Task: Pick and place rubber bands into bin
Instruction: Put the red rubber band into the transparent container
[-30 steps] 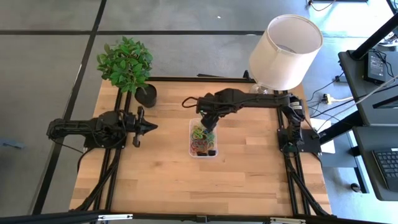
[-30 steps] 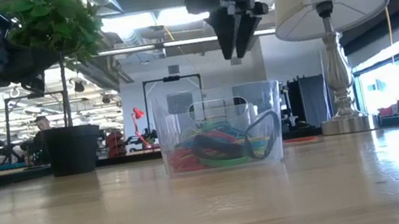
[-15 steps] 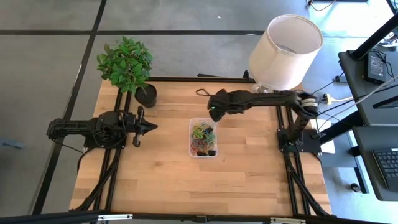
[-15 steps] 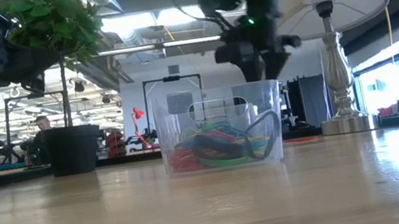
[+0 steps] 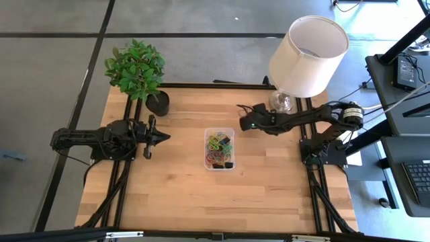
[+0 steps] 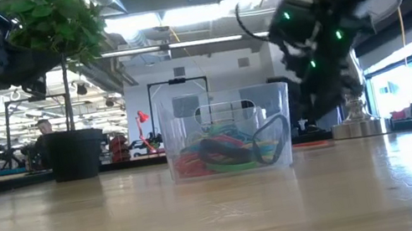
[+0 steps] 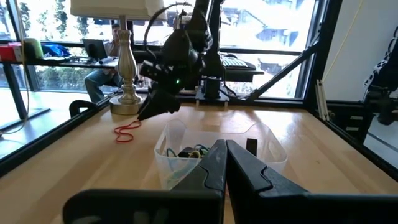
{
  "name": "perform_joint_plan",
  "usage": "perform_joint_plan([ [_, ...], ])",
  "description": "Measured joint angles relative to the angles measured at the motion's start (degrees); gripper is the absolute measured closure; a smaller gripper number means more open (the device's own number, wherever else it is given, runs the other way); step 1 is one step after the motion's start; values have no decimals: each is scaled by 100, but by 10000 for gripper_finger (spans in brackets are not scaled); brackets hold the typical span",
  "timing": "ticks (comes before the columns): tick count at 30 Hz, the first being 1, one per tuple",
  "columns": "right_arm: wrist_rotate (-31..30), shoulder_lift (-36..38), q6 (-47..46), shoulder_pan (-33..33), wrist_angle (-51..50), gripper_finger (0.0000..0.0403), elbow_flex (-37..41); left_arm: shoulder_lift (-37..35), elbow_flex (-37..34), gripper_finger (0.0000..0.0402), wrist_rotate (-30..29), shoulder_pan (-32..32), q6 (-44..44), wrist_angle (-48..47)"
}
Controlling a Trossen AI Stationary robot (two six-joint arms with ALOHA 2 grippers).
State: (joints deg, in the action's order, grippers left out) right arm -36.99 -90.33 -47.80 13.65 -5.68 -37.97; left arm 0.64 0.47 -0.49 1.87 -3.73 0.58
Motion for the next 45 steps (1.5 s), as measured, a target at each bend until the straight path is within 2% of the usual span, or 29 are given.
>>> perform_joint_plan([
  [3, -3, -13, 302, 229, 1261, 185, 594, 0, 0, 398, -2, 0, 0, 2],
  [7, 19, -64, 1484, 549, 2675, 185, 1184, -1, 0, 394, 2, 0, 0, 2],
  [9, 248, -149, 1862, 734, 2844, 185, 1302, 0, 0, 394, 4, 0, 0, 2],
  [12, 1071, -403, 1997, 995, 2832, 185, 1324, 0, 0, 396, 4, 0, 0, 2],
  [18, 1129, -863, 2098, 1143, 3019, 195, 1274, -2, 0, 398, 4, 2, 0, 2],
  [21, 1439, -863, 2460, 1161, 3026, 243, 1267, -1, 0, 398, 4, 0, 0, 2],
  [25, 1798, -868, 2720, 1167, 3112, 362, 1263, 0, 0, 398, 4, 0, 0, 2],
  [27, 1983, -827, 2702, 1170, 3131, 388, 1264, 0, 0, 397, 4, 2, 0, 2],
  [30, 2400, -544, 2549, 1152, 2979, 395, 1309, 0, 0, 394, 4, 0, 0, 2],
  [34, 2981, 280, 2597, 1053, 2639, 400, 1379, -1, 0, 394, 7, 0, 0, 2],
  [41, 2798, 1759, 2687, 771, 2542, 402, 1347, -2, 0, 394, 7, 2, 0, 2],
  [45, 2673, 2174, 2341, 458, 2600, 402, 1307, -2, 0, 394, 7, 0, 0, 2],
])
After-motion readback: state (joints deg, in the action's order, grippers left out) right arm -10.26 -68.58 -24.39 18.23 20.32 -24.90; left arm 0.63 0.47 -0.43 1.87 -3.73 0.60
